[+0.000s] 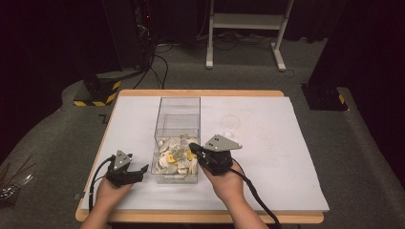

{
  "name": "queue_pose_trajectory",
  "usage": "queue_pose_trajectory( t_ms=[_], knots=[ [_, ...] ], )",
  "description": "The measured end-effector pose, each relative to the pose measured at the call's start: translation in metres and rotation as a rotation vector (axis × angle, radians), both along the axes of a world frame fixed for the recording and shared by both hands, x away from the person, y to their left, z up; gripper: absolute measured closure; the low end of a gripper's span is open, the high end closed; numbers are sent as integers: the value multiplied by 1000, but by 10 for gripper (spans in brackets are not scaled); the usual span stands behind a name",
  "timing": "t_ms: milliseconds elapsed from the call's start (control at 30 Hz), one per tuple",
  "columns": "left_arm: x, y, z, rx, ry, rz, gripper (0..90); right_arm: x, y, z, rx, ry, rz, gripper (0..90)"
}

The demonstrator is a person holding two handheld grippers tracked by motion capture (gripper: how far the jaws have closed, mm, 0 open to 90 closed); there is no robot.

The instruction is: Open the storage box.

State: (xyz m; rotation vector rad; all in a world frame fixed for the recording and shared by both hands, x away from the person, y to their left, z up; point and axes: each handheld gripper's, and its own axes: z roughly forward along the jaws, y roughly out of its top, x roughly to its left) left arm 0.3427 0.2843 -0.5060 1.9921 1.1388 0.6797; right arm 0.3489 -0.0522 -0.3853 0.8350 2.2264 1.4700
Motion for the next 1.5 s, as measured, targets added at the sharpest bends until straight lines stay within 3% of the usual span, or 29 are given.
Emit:
queue_pose_trajectory(
  t_ms=[567, 1067, 1500],
  knots=[
    [1, -1, -1, 7, 11, 1, 203, 2, -10, 14, 45, -31, -21, 876],
    [0, -1, 0, 9, -1, -5, 202, 8, -24, 25, 59, -63, -63, 875],
    [1, -1, -1, 9, 11, -4, 202, 14, -37, 29, 57, -85, -113, 876]
  ],
)
